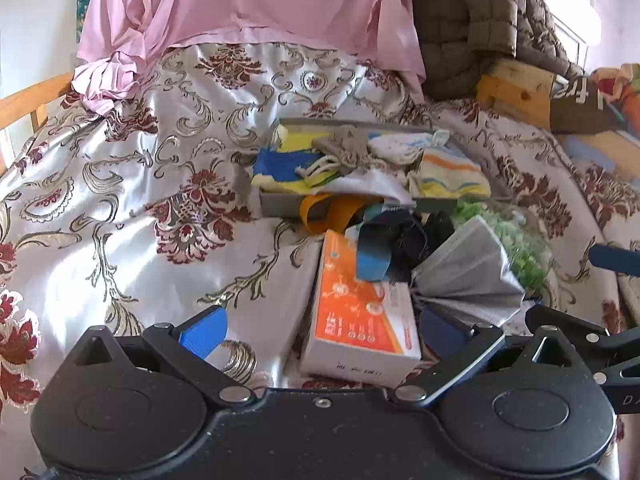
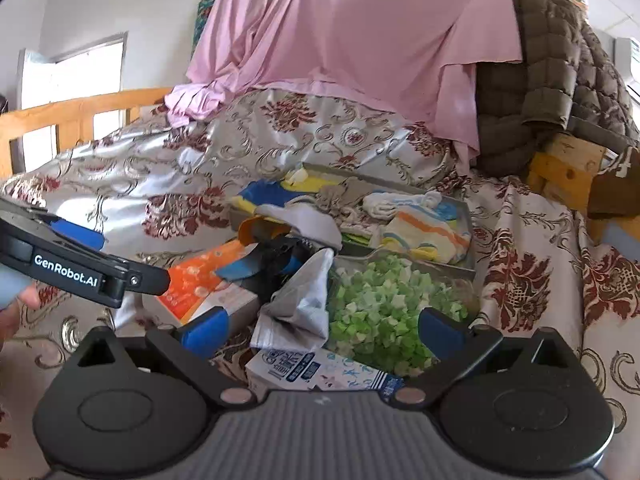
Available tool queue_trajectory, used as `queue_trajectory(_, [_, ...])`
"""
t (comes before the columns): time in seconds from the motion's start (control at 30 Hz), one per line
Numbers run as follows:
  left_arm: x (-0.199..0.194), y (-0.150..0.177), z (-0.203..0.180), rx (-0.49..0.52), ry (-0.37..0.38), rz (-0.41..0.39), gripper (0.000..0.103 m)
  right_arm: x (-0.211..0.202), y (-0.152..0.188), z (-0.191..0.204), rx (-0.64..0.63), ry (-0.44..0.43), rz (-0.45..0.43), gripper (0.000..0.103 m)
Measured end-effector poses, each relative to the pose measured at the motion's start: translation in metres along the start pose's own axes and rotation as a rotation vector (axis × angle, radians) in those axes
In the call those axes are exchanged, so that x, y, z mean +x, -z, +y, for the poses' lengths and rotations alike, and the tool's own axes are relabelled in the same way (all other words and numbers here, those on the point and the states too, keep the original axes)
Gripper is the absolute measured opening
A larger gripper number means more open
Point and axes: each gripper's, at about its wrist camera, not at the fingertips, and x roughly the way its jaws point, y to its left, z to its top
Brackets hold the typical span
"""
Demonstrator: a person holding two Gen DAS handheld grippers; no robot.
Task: Organize soft objects
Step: 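Move both open tools back from the tray to the pile, then grasp the grey face mask with the right tool while the left tool grasps the dark navy cloth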
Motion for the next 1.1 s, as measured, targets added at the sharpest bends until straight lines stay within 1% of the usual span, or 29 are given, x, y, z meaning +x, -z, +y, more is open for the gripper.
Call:
queue_trajectory(0.2, [0.003,0.002,-0.001,0.005,-0.015,0.013,0.102,0.005,0.002,0.005,-0.032,0.002,0.022,0.103])
queue_trajectory(0.63, [0.004,0.001,-0.003,0.016,-0.020,0.011,0.102,0.007,0.003,0.005,-0.045,0.008,0.017,0.103])
queue_trajectory(0.83, [0.008,-0.009,-0.004,0.020,-0.024,0.006,0.102,0.016,0.004,0.006,-0.106,0.002,0.014,0.103])
queue_trajectory(1.1, [0.025,-0.028,-0.012,0.034,-0.003,0.003,0.102,0.037,0.006,0.004,-0.185,-0.020,0.022,0.103])
